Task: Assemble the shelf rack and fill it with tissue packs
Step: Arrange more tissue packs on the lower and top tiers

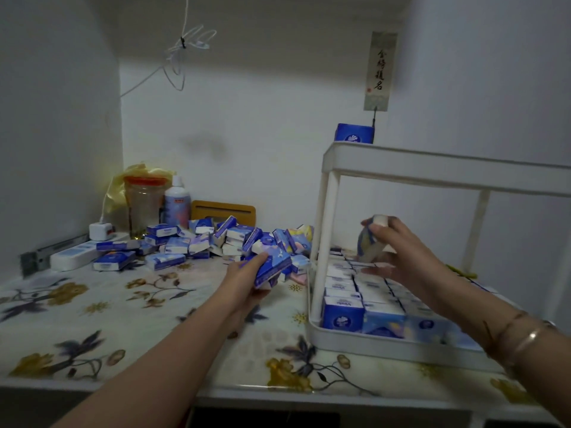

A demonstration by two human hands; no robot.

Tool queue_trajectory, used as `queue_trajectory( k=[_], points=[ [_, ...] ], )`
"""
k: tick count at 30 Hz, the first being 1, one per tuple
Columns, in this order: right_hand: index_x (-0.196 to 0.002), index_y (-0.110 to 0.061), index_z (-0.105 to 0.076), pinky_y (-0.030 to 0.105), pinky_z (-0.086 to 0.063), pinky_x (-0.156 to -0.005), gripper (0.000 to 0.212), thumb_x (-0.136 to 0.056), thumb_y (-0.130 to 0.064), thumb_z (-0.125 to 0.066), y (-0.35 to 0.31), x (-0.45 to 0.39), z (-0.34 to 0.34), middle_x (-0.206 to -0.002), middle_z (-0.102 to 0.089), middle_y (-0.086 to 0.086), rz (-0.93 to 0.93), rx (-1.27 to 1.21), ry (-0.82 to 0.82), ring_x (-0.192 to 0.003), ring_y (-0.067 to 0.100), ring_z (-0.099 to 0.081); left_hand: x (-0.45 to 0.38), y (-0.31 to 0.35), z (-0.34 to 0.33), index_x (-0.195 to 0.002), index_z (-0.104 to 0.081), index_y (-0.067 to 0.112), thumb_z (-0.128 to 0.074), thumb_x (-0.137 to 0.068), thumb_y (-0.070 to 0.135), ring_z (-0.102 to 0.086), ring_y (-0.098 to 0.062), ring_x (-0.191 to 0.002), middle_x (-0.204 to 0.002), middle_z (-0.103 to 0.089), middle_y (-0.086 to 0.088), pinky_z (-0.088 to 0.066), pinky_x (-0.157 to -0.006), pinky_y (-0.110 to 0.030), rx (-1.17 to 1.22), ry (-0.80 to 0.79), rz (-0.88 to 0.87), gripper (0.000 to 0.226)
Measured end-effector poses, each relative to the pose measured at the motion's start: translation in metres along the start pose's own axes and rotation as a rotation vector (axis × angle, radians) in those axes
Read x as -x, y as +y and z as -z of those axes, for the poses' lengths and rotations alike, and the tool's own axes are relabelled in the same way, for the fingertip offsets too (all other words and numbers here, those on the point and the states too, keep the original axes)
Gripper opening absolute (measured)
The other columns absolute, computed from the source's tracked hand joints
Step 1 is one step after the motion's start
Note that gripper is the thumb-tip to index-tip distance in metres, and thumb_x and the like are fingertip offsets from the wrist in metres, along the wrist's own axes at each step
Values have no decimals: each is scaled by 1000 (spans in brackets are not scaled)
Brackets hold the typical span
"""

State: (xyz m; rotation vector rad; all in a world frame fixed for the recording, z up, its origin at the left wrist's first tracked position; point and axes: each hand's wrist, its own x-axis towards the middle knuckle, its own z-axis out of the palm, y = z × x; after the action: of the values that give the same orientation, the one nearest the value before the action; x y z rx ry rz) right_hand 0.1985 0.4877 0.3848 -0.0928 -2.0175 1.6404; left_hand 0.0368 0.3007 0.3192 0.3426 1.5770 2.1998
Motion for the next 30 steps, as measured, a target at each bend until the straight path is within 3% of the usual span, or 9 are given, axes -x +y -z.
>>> queue_trajectory(
  k=[3,7,10,14,17,20,26,28,30],
  points=[
    [-116,-16,-55,42,-53,-93,29,-96,-37,-51,14,-24,-5,-111,-66,17,-81,64,-27,-91,31,-70,-2,-19,-6,-119,-46,9,-64,-90,32,-64,-23,-82,-101,-65,-16,-56,-78,-39,2,41,-32,41],
    [-113,-18,-56,29,-44,-84,31,-96,-43,-47,23,-49,-28,-108,-67,4,-52,309,-181,-87,12,-65,-3,-26,-1,-122,-47,8,-61,-91,33,-64,-24,-85,-102,-65,-15,-55,-82,-40,72,51,-60,41],
    [-96,-27,-63,17,-45,-82,20,-97,-39,-47,26,-61,-45,-90,-64,-15,-70,427,-302,-85,-1,-59,-1,-25,3,-123,-47,6,-61,-92,30,-64,-25,-82,-100,-65,-15,-55,-79,-39,141,65,-59,42],
    [-73,-38,-62,27,-40,-91,25,-89,-55,-53,38,-65,-47,-89,-53,-20,-132,612,-423,-88,1,-49,0,-27,3,-125,-49,7,-62,-90,32,-66,-23,-82,-103,-67,-16,-56,-74,-37,136,36,-60,45],
    [-64,-53,-57,30,-39,-86,30,-91,-59,-46,40,-64,-44,-85,-44,-15,-67,819,-359,-90,13,-42,2,-24,0,-124,-49,6,-62,-90,28,-68,-25,-84,-107,-68,-18,-59,-76,-40,202,-41,-27,42],
    [-60,-70,-47,42,-39,-98,36,-93,-59,-39,38,-61,-44,-85,-46,-4,24,979,-322,-101,27,-45,8,-24,-8,-127,-48,5,-61,-92,22,-67,-33,-100,-113,-67,-22,-55,-86,-49,274,-184,34,41],
    [-67,-56,-46,41,-40,-94,35,-98,-52,-32,44,-69,-40,-100,-53,5,67,1078,-270,-103,33,-50,13,-19,-17,-127,-48,0,-55,-95,17,-65,-38,-104,-111,-66,-29,-54,-80,-54,495,-296,88,38],
    [-70,-62,-47,42,-39,-96,31,-96,-55,-32,48,-71,-38,-104,-54,5,51,1059,-288,-103,31,-48,13,-18,-19,-126,-49,-1,-55,-95,17,-64,-40,-105,-111,-66,-30,-55,-77,-55,463,-294,100,37],
    [-78,-50,-49,44,-39,-96,25,-86,-64,-30,52,-76,-35,-108,-55,6,16,1078,-312,-104,30,-48,9,-19,-20,-125,-48,1,-58,-93,18,-65,-41,-104,-111,-66,-29,-55,-75,-56,403,-269,113,37]
  ],
)
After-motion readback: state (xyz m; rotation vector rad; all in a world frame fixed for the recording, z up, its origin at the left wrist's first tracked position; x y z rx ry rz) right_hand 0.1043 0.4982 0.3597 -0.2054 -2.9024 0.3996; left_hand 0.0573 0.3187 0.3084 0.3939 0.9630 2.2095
